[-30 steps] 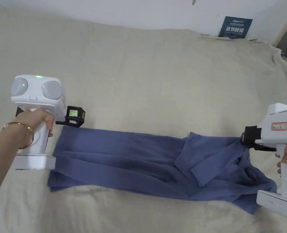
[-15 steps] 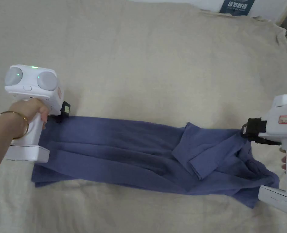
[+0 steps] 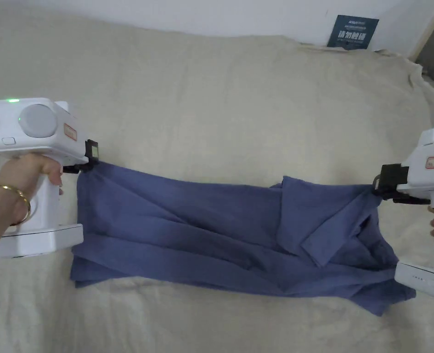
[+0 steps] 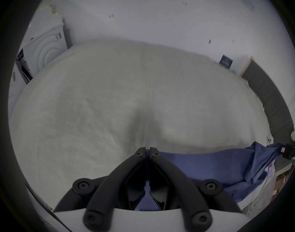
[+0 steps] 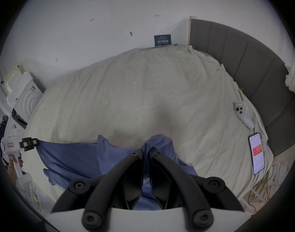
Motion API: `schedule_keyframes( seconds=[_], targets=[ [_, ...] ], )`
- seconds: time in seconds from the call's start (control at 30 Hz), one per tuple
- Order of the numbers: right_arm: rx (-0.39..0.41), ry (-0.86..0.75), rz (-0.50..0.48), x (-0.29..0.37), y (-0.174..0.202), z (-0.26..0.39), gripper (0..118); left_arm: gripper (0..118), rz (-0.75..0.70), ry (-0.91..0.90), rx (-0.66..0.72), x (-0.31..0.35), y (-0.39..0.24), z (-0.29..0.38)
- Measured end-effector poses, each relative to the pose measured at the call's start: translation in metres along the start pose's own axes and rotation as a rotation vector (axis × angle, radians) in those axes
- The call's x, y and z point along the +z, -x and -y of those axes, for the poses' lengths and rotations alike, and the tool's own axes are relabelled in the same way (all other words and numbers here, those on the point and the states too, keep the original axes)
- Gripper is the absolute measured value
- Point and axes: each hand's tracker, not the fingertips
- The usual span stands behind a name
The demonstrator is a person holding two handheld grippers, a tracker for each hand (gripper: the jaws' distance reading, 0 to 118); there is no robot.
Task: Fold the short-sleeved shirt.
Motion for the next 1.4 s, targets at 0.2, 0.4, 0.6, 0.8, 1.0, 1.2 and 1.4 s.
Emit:
schedule_keyframes(
  seconds=[0.2, 0.4, 0.6, 0.8, 1.0, 1.2, 1.4],
  targets=[
    [-0.052, -0.094, -0.025, 0.051, -0.011, -0.018, 5, 0, -0.054, -0.133, 0.044, 0.058, 0.015, -0.009],
    [-0.05, -0.216, -0.043, 0.106, -0.01, -0.046, 4, 0, -0.065, -0.245, 0.078, 0.112, 0.017, -0.024],
    [0.054, -0.348, -0.015, 0.158, 0.017, -0.092, 4, 0, -0.133, -0.391, 0.028, 0.163, 0.0, -0.071],
    [0.176, -0.461, 0.109, 0.184, 0.055, -0.153, 4, 0, -0.201, -0.476, -0.014, 0.186, -0.029, -0.144],
    [0.182, -0.532, 0.15, 0.184, 0.08, -0.229, 4, 0, -0.273, -0.584, -0.055, 0.188, -0.065, -0.222],
    [0.148, -0.66, 0.195, 0.187, 0.096, -0.316, 4, 0, -0.316, -0.71, -0.066, 0.192, -0.089, -0.295],
    [0.061, -0.801, 0.137, 0.197, 0.111, -0.355, 4, 0, -0.355, -0.83, 0.065, 0.191, -0.1, -0.338]
  ],
)
